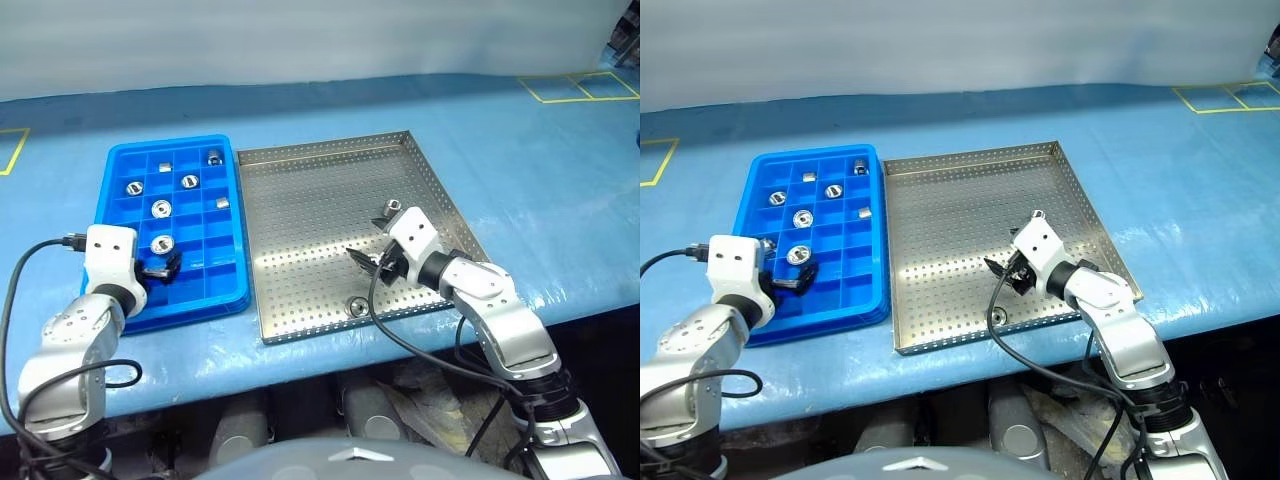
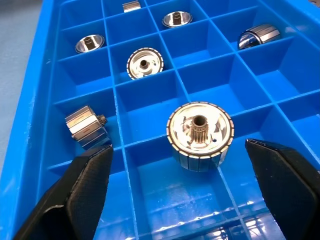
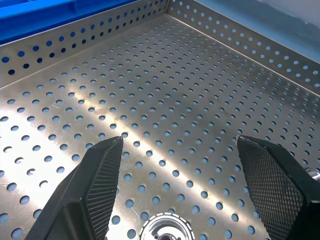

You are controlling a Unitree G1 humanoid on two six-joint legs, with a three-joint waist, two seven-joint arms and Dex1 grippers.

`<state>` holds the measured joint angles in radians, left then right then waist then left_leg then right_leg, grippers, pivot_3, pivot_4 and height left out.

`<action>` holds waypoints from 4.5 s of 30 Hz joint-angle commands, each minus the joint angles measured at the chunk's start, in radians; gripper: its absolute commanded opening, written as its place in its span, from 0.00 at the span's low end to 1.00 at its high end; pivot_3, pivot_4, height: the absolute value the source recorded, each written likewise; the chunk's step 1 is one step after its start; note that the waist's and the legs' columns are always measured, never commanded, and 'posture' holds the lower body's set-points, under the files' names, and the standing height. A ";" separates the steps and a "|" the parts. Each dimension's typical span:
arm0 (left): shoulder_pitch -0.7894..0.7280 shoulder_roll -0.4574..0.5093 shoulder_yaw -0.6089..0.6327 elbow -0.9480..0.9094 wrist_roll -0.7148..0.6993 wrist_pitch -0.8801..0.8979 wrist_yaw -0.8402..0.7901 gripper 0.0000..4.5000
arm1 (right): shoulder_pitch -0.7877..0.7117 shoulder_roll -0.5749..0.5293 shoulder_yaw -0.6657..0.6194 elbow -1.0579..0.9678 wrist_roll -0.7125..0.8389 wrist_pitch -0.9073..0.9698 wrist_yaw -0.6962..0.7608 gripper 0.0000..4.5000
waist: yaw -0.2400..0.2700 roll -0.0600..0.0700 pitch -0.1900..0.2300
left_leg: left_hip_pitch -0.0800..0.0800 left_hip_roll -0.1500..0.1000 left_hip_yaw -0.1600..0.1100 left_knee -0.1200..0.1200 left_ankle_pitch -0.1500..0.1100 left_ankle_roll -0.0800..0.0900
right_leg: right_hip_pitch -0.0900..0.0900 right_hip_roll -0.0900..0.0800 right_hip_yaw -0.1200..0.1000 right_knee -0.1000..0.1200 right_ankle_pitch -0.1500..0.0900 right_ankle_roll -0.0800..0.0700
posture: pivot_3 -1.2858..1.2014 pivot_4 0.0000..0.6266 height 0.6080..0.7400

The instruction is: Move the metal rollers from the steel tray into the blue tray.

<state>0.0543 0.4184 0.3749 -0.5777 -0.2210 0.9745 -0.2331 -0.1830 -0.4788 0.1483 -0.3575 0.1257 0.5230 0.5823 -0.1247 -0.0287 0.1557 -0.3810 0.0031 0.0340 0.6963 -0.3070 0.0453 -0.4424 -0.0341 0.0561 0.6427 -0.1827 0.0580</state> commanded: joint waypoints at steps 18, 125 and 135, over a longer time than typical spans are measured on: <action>-0.178 -0.020 -0.123 0.115 0.026 -0.103 0.073 1.00 | -0.015 0.000 -0.015 -0.018 -0.001 -0.034 -0.004 0.85 | 0.002 0.000 0.000 | 0.000 0.000 0.000 0.000 0.000 0.000 | 0.001 0.003 0.000 0.000 0.000 0.000 | 0.44 0.24 1.00; -0.022 0.064 -0.279 -0.101 -0.180 -0.367 -0.260 1.00 | -0.062 0.077 0.048 0.142 0.016 0.133 -0.078 0.40 | -0.050 0.002 -0.001 | 0.001 0.000 0.002 0.000 0.001 0.002 | 0.000 0.007 0.010 -0.001 0.002 0.004 | 0.45 0.24 1.00; 0.183 0.114 -0.161 -0.212 -0.189 -0.350 -0.251 1.00 | -0.374 0.191 0.065 0.260 0.026 0.021 -0.047 0.40 | -0.048 0.002 0.000 | 0.001 0.001 0.003 0.000 0.001 0.001 | -0.001 0.008 0.009 0.000 0.002 0.004 | 0.49 0.24 1.00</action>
<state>0.2259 0.5232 0.1870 -0.7292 -0.4039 0.6289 -0.4880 -0.5066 -0.3093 0.2077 -0.1132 0.1418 0.5952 0.5208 -0.1731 -0.0270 0.1557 -0.3797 0.0041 0.0369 0.6958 -0.3063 0.0464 -0.4432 -0.0266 0.0652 0.6426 -0.1811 0.0615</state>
